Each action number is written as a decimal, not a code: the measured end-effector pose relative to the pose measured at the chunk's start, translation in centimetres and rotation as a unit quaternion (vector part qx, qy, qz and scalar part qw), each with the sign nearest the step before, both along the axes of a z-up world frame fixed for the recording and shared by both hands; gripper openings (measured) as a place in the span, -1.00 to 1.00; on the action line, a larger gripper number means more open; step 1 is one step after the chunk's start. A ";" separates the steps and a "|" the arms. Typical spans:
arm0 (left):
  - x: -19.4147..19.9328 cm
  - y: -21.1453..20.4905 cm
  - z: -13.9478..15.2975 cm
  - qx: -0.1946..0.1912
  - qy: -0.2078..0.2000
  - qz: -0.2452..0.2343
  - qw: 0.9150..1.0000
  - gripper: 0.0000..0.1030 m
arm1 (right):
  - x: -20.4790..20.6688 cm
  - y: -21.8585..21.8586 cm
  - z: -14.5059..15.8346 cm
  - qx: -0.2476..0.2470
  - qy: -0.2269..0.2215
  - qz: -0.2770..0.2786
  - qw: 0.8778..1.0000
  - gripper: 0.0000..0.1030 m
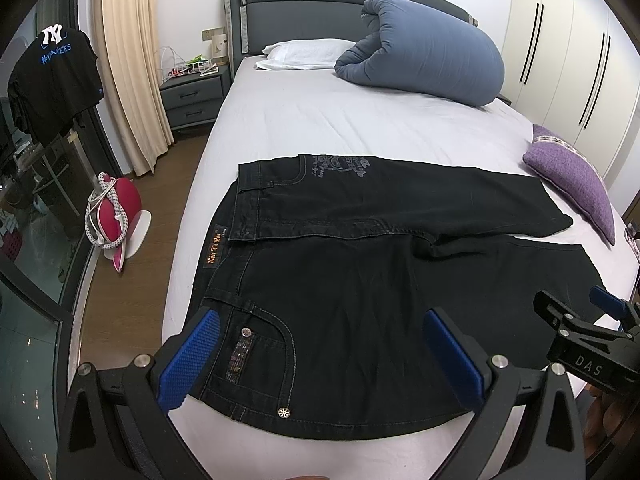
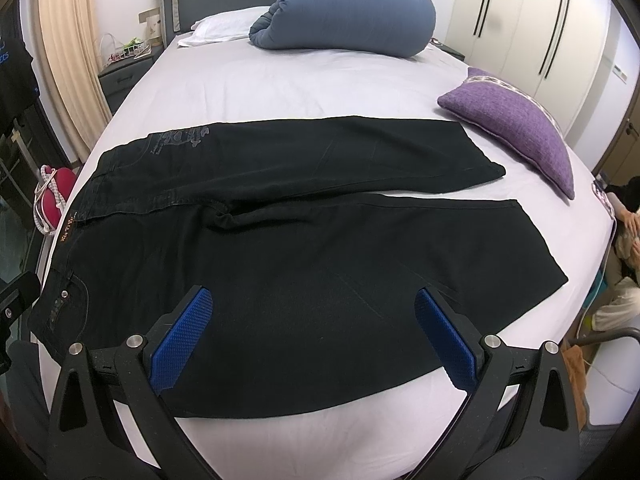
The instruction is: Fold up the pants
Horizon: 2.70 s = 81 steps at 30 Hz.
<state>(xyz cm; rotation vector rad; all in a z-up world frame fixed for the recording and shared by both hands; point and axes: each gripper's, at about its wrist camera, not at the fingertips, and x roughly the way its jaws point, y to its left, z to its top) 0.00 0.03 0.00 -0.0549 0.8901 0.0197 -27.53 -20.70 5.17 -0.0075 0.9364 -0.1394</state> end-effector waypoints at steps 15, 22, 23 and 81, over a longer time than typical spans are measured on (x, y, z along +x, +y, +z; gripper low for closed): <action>-0.2 -0.3 -0.1 -0.002 0.000 0.001 1.000 1.00 | 0.0 0.3 -0.2 0.002 0.001 0.000 1.000 1.00; -0.1 0.2 -0.2 -0.008 0.000 -0.001 1.000 1.00 | -0.1 0.2 -0.1 0.002 0.000 0.000 1.000 1.00; -0.2 0.3 -0.2 -0.009 0.000 0.000 1.000 1.00 | -0.2 0.3 -0.1 0.002 0.000 0.000 1.000 1.00; 37.5 8.2 -11.3 0.014 0.205 -0.271 0.941 0.47 | 25.4 -1.2 -1.6 0.102 0.042 0.402 0.909 0.37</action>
